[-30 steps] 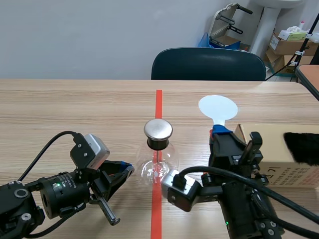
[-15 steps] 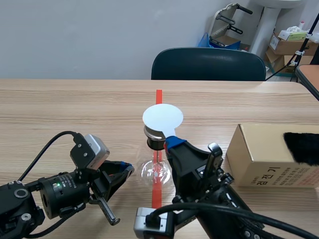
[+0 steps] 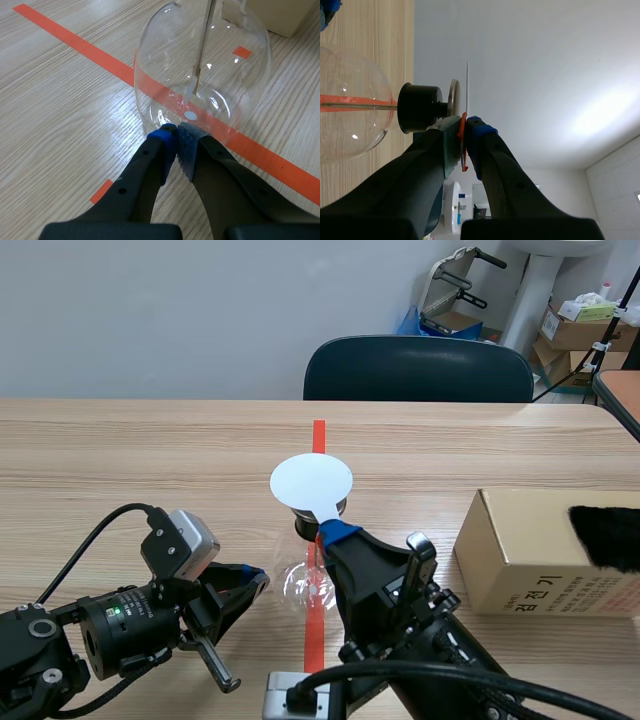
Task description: Do the electroscope experiment
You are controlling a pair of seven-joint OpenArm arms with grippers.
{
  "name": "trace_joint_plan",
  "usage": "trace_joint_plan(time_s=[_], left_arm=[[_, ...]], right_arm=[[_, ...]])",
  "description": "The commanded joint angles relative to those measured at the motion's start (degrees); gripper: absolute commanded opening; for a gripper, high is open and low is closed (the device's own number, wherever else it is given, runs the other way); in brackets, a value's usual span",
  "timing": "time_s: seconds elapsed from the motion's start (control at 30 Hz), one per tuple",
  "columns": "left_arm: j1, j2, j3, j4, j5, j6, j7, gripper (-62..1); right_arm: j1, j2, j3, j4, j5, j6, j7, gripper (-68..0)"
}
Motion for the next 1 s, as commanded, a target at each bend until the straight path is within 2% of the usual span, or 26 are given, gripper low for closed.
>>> trace_joint_plan(time_s=[0.0,0.2,0.33,0.5,0.77,0.97], left_arm=[[-0.13,0.00,-0.26,1.05,-0.35,0.11,-0.74,-57.5],[-0.13,0.00,-0.26,1.05,-0.35,0.11,-0.74,-57.5],[-0.13,0.00,-0.26,1.05,-0.35,0.11,-0.74,-57.5],[-0.13,0.00,-0.26,1.05,-0.35,0.11,-0.74,-57.5],[-0.13,0.00,-0.26,1.05,-0.35,0.11,-0.74,-57.5],[-0.13,0.00,-0.26,1.05,-0.35,0.11,-0.74,-57.5]], right_arm=[[0.66,0.46,0.39,1.05,-0.04,-0.39,-0.24,-65.8],[0.66,0.46,0.39,1.05,-0.04,-0.39,-0.83,-65.8],[0.66,0.46,0.39,1.05,-0.04,-0.39,-3.78,-65.8],[0.63,0.46,0.39,1.05,-0.04,-0.39,-11.43,-65.8],[0.63,0.46,0.39,1.05,-0.04,-0.39,-27.19,-65.8],[0.63,0.46,0.39,1.05,-0.04,-0.39,-33.62,-65.8]])
